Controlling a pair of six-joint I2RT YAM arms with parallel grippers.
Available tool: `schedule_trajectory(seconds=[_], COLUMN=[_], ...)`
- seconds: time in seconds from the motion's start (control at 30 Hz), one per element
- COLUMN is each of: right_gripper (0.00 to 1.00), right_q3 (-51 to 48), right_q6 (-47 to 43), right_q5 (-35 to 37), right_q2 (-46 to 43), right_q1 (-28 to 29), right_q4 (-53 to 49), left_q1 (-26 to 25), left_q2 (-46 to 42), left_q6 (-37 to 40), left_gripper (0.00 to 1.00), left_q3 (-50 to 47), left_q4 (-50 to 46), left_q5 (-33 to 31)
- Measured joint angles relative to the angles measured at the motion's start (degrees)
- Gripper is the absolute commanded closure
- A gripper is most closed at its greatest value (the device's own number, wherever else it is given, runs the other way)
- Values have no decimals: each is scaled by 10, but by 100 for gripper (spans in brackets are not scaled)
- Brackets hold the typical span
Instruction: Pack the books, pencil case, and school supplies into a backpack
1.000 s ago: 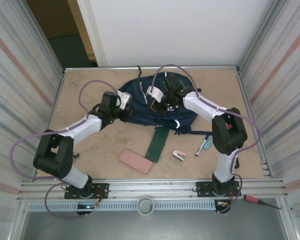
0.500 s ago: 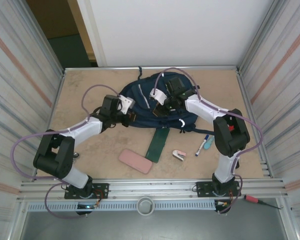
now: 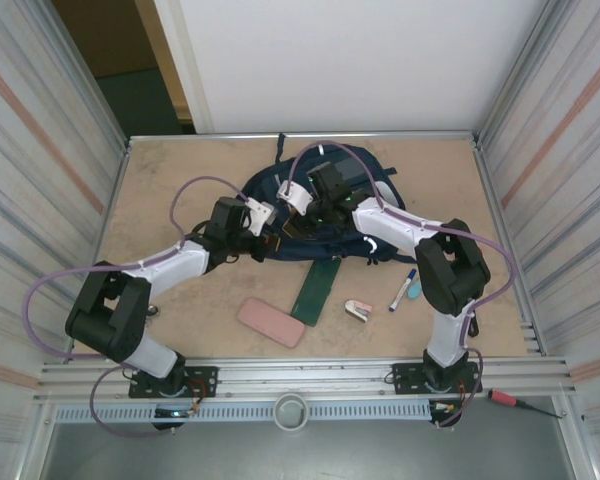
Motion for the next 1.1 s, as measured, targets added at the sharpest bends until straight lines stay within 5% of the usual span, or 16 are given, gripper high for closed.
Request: schedule_trajectory(seconds=[0.13, 0.63, 0.7, 0.77, 0.9, 1.1], right_gripper=[100, 100, 93, 69, 41, 30], right_q3=[-3, -82, -82, -79, -74, -145], right_q6=[-35, -143, -147, -134, -38, 212], right_q5=[2, -61, -61, -60, -10, 120], right_q2=[-1, -72, -72, -72, -84, -186], right_q1=[0, -43, -46, -49, -52, -54], right_q4=[11, 74, 71, 62, 20, -43], left_q1=[6, 85, 90, 91, 105, 120], left_q2=[-2, 30, 44, 49, 49, 48], left_q6=[0, 38, 40, 39, 30, 20], left_gripper=[100, 100, 100, 100, 100, 100], left_q3=[0, 89, 96, 96, 96, 95], left_q4=[-3, -61, -61, -61, -60, -61], left_q5=[-12, -22, -15, -9, -13, -27])
